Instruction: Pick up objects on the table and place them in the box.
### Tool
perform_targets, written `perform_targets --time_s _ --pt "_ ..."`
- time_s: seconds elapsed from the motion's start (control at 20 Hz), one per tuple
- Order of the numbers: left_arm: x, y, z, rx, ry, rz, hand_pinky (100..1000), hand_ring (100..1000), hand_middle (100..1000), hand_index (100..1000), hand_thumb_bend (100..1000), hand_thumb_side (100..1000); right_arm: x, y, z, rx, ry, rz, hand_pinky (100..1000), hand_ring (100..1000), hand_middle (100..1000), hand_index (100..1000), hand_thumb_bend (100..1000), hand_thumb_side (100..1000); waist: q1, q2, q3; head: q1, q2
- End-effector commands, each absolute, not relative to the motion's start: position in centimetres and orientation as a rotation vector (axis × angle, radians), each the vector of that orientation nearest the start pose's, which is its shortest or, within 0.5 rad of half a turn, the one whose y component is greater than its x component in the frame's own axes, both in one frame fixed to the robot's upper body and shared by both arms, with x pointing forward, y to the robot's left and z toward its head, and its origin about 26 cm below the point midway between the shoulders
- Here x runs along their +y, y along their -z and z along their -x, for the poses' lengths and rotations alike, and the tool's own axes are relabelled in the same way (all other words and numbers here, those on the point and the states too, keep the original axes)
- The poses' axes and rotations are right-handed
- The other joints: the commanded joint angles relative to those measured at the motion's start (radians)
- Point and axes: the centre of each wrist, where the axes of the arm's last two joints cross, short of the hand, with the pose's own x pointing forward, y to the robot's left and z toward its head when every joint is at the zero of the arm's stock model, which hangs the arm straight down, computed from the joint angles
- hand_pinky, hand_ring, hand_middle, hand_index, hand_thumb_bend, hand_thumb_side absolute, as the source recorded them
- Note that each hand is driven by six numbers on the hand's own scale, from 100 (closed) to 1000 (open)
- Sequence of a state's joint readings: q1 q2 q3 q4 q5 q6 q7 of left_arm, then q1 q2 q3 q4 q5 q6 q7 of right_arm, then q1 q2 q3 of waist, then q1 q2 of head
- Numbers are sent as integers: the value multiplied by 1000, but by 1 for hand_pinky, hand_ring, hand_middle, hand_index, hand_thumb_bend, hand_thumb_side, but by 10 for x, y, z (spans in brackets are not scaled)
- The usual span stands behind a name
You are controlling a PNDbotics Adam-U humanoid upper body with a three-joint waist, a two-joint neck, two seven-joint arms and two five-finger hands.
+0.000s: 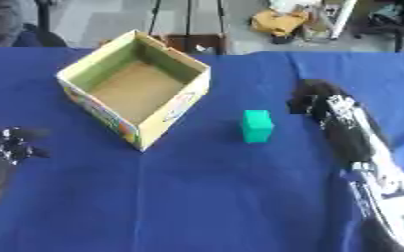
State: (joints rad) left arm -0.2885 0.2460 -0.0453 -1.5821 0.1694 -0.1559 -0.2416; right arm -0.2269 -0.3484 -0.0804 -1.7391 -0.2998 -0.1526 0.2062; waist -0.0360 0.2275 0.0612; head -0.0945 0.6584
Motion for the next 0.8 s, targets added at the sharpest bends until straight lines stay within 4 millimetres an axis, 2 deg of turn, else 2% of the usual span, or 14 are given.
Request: perform_targets --time_s 0.05,0.45,0.7,0.8 --pt "262 -94 -346 -1993 424 207 613 810 607 639 417 1000 -318 -137 -321 -2126 -317 -116 709 683 662 807 100 765 2 -19 0 -3 -6" --pt "262 -94 -346 -1993 425 207 613 810 607 639 418 1000 -319 -138 -321 -2127 -325 -109 709 684 663 808 100 756 1 -19 0 -3 -7" --pt "263 -93 -345 -1990 426 205 613 810 607 639 417 1000 -329 -146 -319 -2127 -419 -54 716 702 682 830 100 713 -1 -21 3 -2 -5" --pt "263 -92 -345 -1987 427 203 613 810 607 639 417 1000 -335 -154 -318 -2124 -512 -12 732 739 710 859 100 547 -3 -23 3 0 -4"
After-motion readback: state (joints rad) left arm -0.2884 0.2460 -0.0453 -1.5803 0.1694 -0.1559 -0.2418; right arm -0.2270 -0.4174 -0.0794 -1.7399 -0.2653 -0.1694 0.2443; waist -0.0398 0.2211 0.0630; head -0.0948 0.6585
